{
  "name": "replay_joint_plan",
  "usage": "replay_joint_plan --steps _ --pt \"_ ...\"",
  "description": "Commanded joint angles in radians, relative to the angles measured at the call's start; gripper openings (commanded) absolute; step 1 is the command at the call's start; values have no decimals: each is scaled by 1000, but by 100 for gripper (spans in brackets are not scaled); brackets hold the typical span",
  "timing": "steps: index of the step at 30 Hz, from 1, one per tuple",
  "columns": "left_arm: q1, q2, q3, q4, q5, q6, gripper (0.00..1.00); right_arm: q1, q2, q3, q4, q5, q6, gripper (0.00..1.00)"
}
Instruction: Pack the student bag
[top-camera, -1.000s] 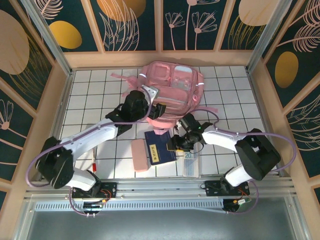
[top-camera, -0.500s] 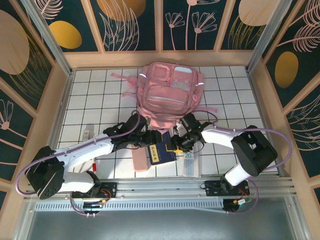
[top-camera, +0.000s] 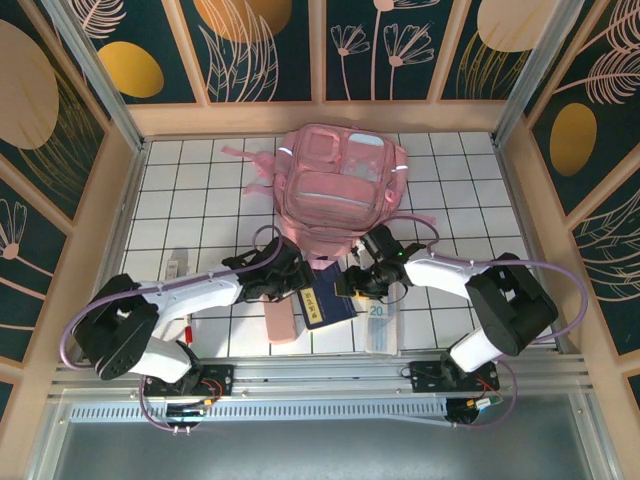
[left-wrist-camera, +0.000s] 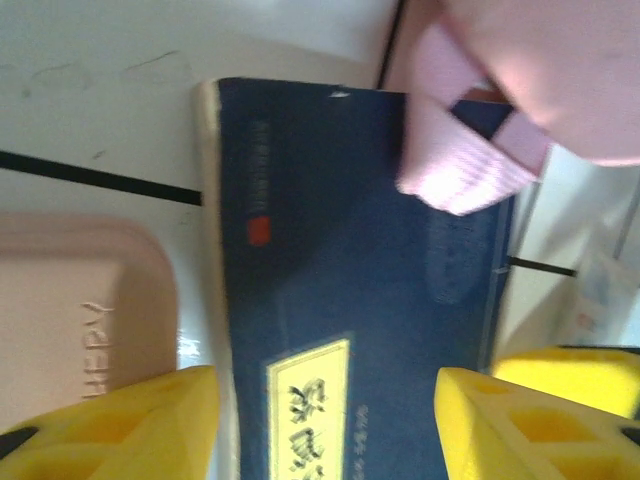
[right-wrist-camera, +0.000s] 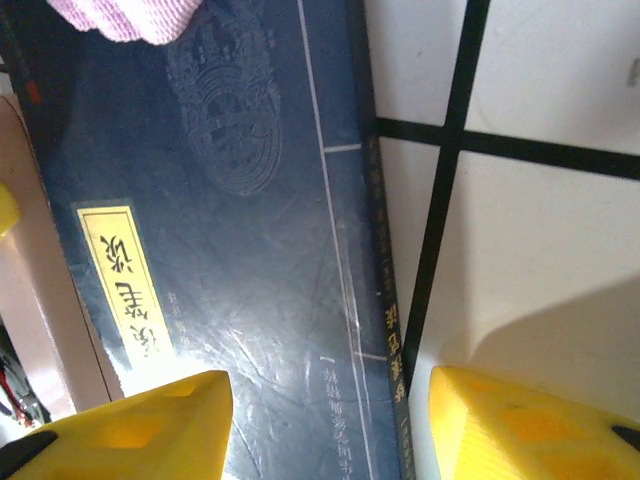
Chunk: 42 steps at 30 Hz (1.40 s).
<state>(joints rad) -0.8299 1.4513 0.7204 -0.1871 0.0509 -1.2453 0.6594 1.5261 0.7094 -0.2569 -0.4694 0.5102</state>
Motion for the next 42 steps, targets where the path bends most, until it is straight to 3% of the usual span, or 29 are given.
replay_joint_plan --steps 1,9,13,26,31,42 --pt "-1 44 -23 37 2 -66 57 15 23 24 19 52 10 55" --pt "-1 146 35 -30 10 -41 46 19 89 38 64 -10 10 54" --pt "-1 153 35 -52 -4 -44 41 13 108 33 113 -82 33 48" --pt "-1 67 109 -282 -175 -36 50 9 105 55 75 -101 18 45" --pt "0 54 123 -282 -148 -39 49 9 101 47 75 -105 18 44" --pt "-2 201 274 -313 -141 -26 43 5 99 50 71 -94 19 44"
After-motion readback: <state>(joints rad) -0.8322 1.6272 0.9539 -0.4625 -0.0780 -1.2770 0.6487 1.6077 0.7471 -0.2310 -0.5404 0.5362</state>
